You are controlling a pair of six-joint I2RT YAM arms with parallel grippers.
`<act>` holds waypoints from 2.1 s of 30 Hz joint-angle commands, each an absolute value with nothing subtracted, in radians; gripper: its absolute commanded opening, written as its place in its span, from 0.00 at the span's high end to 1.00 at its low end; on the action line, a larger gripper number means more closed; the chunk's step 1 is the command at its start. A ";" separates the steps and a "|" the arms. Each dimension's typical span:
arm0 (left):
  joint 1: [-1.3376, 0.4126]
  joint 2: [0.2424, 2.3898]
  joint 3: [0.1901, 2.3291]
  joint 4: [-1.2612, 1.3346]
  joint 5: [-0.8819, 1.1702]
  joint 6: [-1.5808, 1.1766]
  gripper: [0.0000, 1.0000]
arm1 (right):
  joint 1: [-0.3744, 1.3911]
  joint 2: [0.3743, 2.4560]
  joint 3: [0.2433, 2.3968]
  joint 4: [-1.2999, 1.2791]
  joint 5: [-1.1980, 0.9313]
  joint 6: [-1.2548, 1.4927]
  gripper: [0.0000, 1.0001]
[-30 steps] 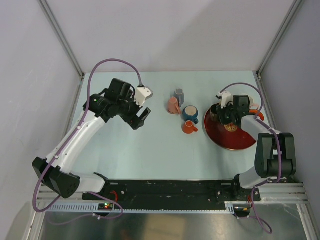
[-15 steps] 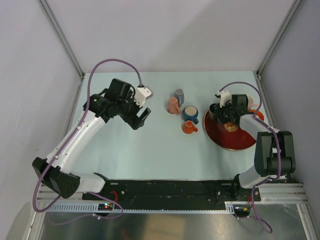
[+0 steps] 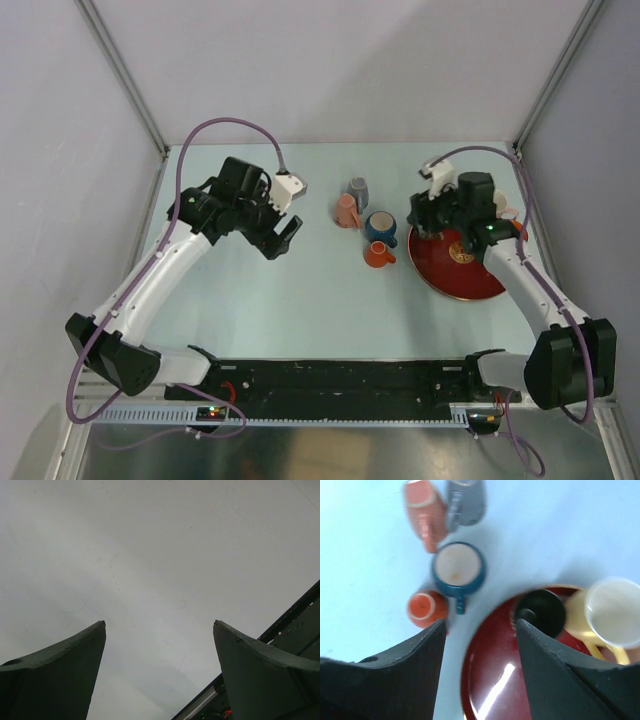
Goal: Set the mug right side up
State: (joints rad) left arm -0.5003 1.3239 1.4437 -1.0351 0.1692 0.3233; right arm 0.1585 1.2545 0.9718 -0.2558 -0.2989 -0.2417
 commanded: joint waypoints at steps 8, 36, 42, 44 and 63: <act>-0.493 1.346 1.494 -1.034 0.204 0.334 0.08 | 0.405 1.519 1.118 -0.255 -0.287 -0.359 0.42; -0.448 1.294 1.463 -1.050 0.123 0.386 0.07 | 0.493 2.130 1.711 -0.510 -0.241 -0.425 0.64; -0.445 1.296 1.465 -1.051 0.128 0.384 0.07 | 0.511 2.127 1.683 -0.519 -0.242 -0.435 0.76; -0.445 1.295 1.464 -1.050 0.133 0.382 0.07 | 0.513 2.110 1.673 -0.519 -0.247 -0.444 0.92; -0.476 1.033 1.349 -0.759 0.307 0.553 0.12 | 0.394 1.860 1.884 -0.816 -1.227 -0.056 1.00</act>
State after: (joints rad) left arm -0.4557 1.0664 1.3994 -0.9447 0.2901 0.4553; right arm 0.3904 1.9072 1.8217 -0.7666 -0.8719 -0.2302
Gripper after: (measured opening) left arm 0.895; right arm 0.148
